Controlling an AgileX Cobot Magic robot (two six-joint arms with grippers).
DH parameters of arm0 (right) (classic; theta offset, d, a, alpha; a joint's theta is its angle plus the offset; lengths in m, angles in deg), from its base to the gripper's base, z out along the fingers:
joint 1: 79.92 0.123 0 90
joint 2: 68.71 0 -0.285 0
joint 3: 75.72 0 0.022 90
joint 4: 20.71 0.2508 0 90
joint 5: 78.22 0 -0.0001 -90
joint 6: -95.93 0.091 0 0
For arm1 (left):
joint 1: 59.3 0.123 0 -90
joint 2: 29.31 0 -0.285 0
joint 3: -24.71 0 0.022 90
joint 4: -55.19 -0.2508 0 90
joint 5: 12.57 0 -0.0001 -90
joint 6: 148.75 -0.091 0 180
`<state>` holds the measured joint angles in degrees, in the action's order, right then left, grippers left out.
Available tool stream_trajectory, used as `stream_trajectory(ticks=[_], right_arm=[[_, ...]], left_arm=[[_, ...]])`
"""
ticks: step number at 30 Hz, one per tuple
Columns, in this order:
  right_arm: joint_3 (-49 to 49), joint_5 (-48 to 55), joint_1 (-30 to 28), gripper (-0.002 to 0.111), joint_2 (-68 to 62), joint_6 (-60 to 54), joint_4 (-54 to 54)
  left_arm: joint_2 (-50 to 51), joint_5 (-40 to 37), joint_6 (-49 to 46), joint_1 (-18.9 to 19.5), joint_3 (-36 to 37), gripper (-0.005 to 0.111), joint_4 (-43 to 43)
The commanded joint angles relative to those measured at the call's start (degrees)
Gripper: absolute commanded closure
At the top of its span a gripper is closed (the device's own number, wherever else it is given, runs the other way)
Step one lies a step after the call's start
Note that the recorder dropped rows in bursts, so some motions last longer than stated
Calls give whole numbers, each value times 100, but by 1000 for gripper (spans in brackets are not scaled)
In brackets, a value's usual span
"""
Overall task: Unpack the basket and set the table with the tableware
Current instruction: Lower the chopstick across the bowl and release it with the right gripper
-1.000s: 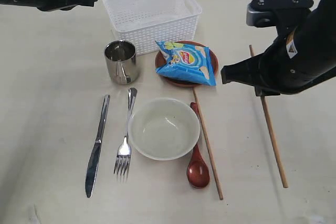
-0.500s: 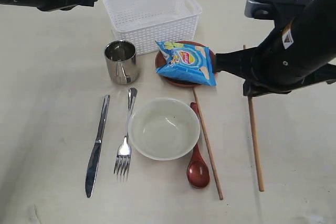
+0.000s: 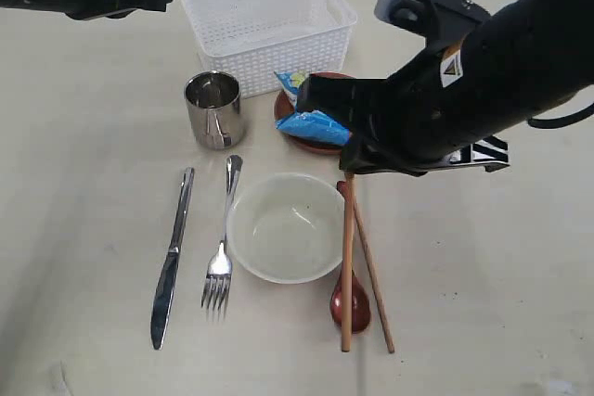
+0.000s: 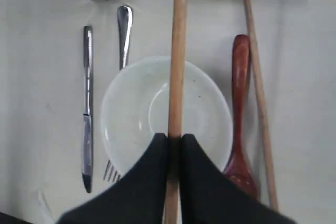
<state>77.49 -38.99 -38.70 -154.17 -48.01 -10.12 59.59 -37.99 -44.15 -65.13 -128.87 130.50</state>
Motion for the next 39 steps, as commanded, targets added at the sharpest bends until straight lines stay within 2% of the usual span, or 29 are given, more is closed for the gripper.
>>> stream_trajectory(ticks=[1, 10, 19, 26, 33, 39], right_arm=[[28, -163, 204, 109, 16, 211, 16], [95, -130, 337, 109, -710, 514, -13], [962, -117, 1013, 109, -1702, 812, -78], [962, -164, 1026, 109, -2234, 959, -152], [962, -160, 1026, 109, -2270, 1576, -985], [962, -611, 955, 109, -2275, 1576, -1170]], left_arm=[[-40, 13, 25, 10, 51, 107, -13], [-40, 13, 25, 10, 51, 107, -13], [-40, 13, 25, 10, 51, 107, -13], [-40, 13, 25, 10, 51, 107, -13], [-40, 13, 10, 10, 51, 107, -13], [-40, 13, 10, 10, 51, 107, -13]])
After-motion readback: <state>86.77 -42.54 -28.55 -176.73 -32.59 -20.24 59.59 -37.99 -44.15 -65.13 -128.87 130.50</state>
